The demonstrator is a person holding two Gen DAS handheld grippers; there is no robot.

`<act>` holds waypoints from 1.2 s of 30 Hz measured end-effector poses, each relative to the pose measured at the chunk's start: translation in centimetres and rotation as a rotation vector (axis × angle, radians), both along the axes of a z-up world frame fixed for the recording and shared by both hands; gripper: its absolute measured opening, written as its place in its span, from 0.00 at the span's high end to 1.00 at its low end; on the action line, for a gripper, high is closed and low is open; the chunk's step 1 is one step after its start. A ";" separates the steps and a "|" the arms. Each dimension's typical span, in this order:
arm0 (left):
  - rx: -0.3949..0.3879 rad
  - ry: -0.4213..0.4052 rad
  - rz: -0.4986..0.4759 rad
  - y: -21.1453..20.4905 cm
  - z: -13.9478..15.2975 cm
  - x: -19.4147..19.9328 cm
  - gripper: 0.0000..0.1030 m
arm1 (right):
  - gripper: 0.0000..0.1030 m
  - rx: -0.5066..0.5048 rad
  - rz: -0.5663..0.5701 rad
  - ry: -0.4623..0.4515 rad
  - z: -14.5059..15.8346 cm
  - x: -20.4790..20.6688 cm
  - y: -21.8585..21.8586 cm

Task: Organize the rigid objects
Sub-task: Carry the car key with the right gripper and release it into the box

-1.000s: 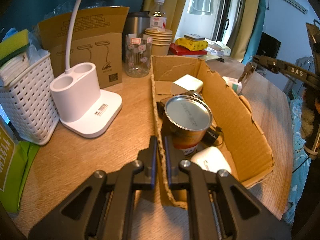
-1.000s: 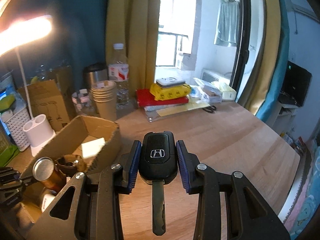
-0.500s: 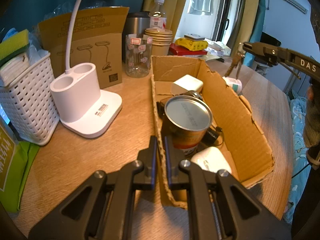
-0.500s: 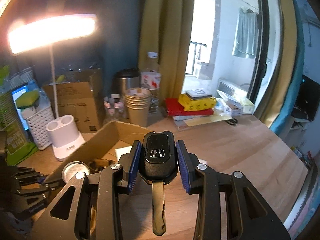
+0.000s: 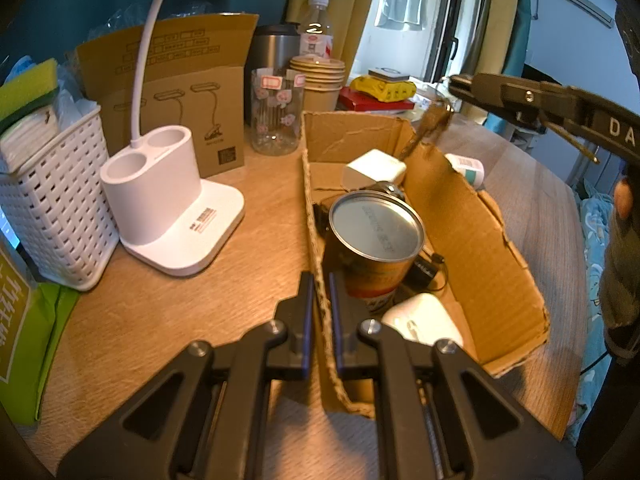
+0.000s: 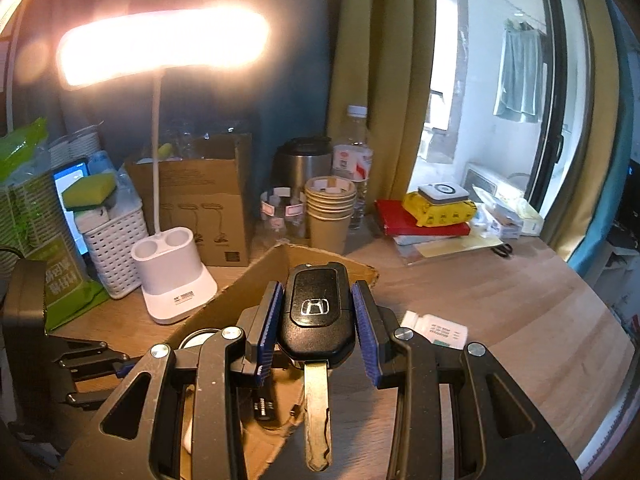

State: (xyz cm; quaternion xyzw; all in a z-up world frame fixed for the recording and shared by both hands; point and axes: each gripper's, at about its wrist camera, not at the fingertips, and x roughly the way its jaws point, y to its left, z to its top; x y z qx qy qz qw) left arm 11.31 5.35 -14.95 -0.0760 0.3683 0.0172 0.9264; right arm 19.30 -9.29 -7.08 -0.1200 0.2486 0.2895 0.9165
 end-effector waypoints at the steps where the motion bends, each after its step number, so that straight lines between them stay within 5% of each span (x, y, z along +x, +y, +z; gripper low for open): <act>1: 0.000 0.000 0.000 0.0 0.0 0.0 0.92 | 0.64 -0.002 0.002 0.005 -0.2 0.0 0.1; 17: 0.000 -0.001 0.000 0.0 0.0 -0.1 0.92 | 0.64 -0.081 -0.030 0.093 -4.7 1.0 1.8; 36: 0.001 -0.001 0.000 -0.1 0.0 -0.1 0.92 | 0.64 -0.181 -0.064 0.068 -6.2 0.3 2.9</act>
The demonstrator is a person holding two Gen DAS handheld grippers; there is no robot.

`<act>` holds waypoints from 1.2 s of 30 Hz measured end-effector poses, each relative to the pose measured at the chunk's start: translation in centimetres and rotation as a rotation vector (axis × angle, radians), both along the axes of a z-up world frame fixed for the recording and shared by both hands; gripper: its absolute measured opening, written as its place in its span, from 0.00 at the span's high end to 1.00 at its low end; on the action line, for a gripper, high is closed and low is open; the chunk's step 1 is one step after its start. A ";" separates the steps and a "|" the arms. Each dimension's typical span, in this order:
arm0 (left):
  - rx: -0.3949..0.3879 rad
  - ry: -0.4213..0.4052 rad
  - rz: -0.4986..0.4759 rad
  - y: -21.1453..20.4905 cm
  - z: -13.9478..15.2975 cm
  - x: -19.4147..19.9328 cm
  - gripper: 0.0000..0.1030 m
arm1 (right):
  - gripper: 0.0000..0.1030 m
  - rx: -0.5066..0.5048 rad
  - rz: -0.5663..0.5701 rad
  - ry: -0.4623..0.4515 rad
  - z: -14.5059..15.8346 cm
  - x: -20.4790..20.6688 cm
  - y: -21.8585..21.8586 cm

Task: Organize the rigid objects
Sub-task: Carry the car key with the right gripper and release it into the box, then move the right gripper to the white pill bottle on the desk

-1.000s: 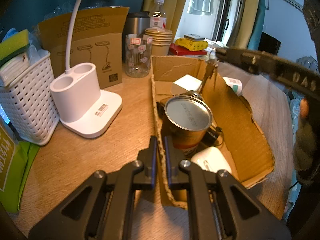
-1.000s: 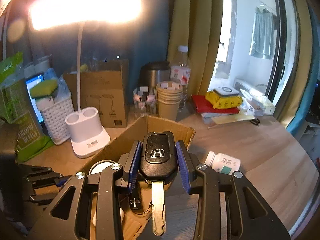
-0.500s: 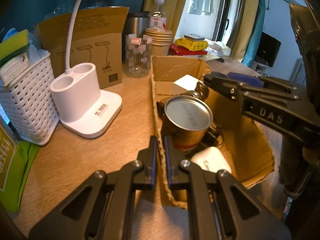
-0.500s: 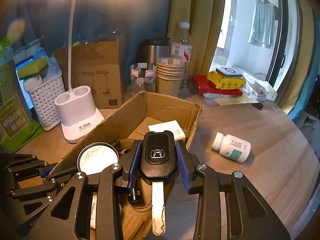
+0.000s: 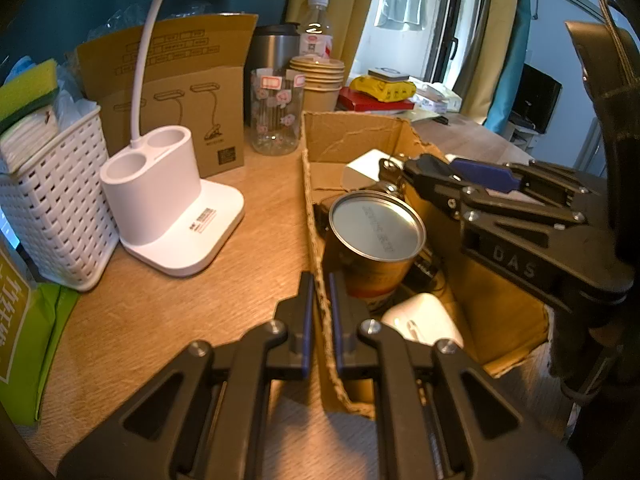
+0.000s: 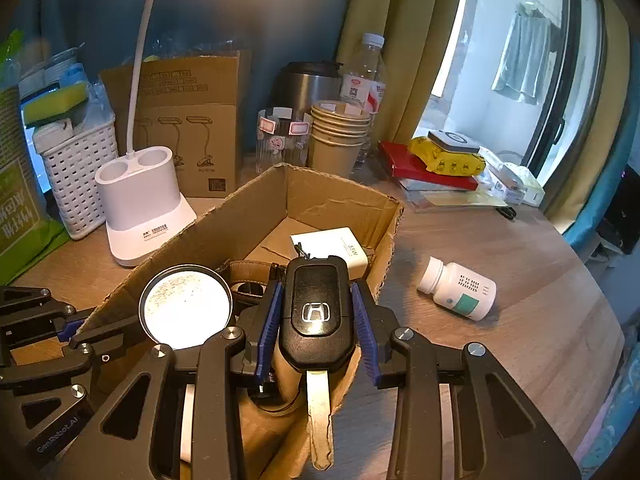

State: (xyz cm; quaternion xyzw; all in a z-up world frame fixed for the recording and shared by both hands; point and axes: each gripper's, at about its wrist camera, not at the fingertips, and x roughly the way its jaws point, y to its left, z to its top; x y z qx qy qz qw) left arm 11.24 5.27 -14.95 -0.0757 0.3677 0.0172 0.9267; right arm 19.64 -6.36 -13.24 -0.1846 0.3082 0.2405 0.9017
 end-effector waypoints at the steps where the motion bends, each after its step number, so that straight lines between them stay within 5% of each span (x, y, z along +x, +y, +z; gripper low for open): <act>1: 0.000 0.000 0.000 0.0 0.0 0.0 0.92 | 0.64 -0.001 0.000 0.001 0.0 0.0 0.0; 36: 0.000 -0.001 -0.001 0.0 0.0 0.0 0.92 | 0.45 0.126 -0.078 -0.025 3.1 1.1 -5.0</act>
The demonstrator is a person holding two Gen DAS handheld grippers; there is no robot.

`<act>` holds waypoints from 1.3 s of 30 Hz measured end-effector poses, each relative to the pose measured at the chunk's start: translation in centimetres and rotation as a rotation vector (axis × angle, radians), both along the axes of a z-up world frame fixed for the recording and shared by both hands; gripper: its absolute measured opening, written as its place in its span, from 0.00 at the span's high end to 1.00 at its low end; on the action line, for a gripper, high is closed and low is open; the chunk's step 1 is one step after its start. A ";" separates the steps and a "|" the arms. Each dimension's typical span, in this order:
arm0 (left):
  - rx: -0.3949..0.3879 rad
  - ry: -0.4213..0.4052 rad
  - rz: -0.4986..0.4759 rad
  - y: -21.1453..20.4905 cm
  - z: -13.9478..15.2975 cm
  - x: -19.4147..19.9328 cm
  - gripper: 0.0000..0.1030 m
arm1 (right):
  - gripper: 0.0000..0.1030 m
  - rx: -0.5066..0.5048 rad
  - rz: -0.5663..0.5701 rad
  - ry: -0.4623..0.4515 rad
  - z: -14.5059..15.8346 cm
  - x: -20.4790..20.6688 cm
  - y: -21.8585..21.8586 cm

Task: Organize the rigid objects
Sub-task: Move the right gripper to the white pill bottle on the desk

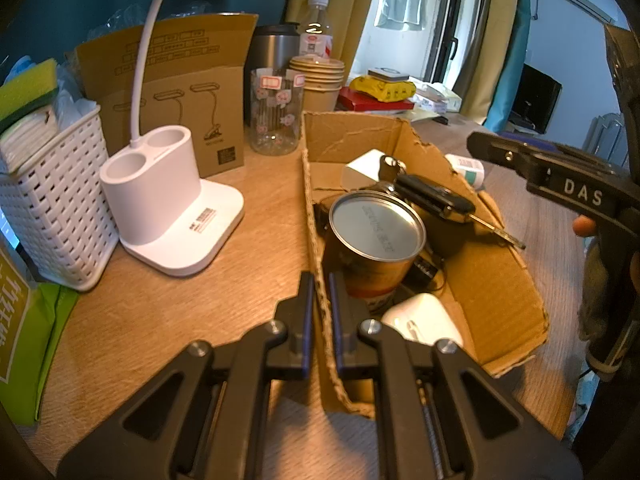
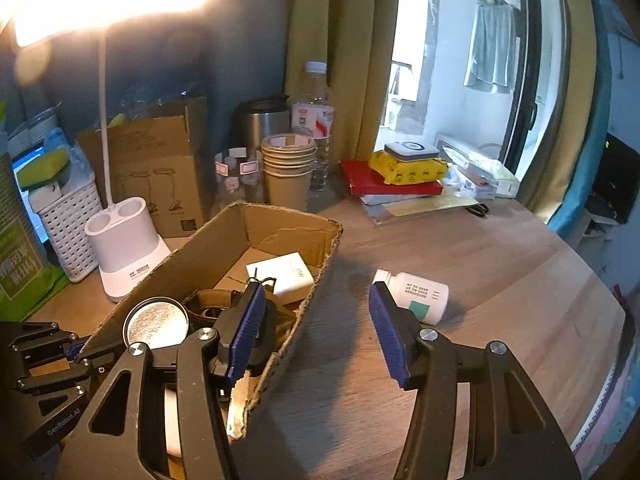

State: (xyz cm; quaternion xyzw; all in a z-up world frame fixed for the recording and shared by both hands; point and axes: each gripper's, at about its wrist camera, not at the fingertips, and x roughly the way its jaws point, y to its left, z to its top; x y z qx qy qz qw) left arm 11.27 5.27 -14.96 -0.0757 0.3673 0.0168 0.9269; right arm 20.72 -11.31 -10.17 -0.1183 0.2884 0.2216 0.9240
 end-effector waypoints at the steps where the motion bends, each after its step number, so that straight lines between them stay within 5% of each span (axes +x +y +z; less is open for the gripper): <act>1: 0.000 0.000 0.000 0.0 0.0 -0.1 0.92 | 0.45 -0.001 -0.002 -0.001 0.0 0.0 -0.1; 18: 0.000 0.000 0.000 0.0 0.0 0.0 0.92 | 0.45 -0.053 0.007 0.056 -2.8 -0.7 0.4; 26: 0.000 -0.001 0.000 0.0 0.0 0.0 0.92 | 0.45 -0.080 0.095 0.115 -4.2 -2.2 1.7; 35: 0.001 -0.001 0.001 0.0 0.0 -0.1 0.92 | 0.44 -0.033 0.037 0.095 -3.3 -1.2 0.2; 39: 0.000 -0.001 0.001 0.0 0.0 -0.1 0.92 | 0.36 -0.023 0.023 0.083 -2.8 -0.9 -0.6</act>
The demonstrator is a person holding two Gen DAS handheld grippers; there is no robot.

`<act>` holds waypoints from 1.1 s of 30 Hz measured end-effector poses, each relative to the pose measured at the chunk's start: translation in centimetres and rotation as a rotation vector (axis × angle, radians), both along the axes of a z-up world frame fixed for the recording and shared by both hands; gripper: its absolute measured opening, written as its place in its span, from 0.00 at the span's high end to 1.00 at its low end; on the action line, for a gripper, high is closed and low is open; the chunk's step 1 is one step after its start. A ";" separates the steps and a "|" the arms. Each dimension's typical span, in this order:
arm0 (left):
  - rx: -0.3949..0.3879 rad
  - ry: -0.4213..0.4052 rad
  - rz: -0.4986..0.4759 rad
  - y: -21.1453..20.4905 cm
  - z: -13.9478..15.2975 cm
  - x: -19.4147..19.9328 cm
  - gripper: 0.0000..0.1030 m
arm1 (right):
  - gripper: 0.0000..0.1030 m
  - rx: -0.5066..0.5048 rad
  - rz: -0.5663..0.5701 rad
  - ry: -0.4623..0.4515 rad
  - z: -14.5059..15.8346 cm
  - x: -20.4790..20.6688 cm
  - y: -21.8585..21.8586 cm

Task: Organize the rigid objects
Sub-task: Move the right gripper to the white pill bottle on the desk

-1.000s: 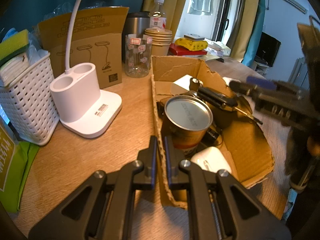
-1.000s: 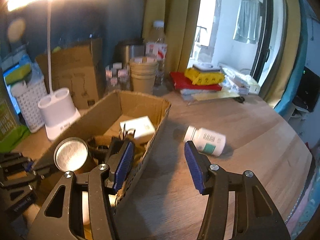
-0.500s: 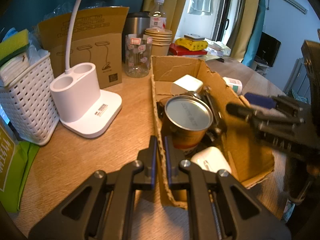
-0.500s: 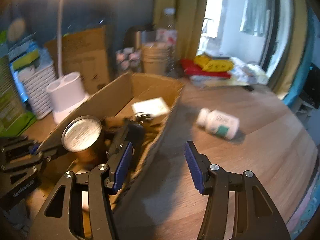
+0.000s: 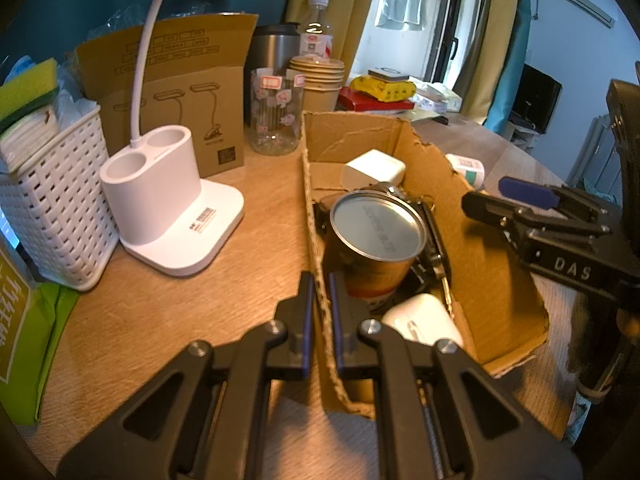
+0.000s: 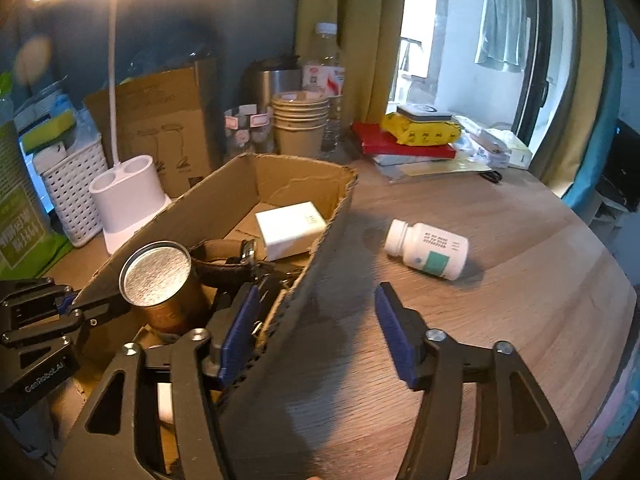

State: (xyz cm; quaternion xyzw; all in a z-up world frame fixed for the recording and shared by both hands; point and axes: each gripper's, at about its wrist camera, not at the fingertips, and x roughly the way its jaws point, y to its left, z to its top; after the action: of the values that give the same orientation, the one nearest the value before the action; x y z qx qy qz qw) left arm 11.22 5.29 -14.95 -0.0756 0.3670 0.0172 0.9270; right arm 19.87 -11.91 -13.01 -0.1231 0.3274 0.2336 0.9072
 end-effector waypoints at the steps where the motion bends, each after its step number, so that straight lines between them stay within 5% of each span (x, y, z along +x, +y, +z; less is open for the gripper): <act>1: 0.000 0.000 0.000 0.0 0.0 0.0 0.92 | 0.36 0.003 -0.005 -0.003 0.1 0.1 -0.2; 24: 0.000 0.000 0.000 0.0 0.0 0.0 0.91 | 0.35 0.021 -0.009 -0.062 2.7 3.1 -4.1; 33: 0.000 -0.001 0.000 0.0 0.0 0.0 0.91 | 0.35 0.021 -0.031 -0.023 1.3 5.8 -6.2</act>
State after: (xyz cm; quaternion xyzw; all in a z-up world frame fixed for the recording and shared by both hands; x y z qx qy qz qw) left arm 11.19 5.30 -14.95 -0.0758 0.3667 0.0172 0.9271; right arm 25.68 -18.08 -11.75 -0.1111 0.3164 0.2216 0.9157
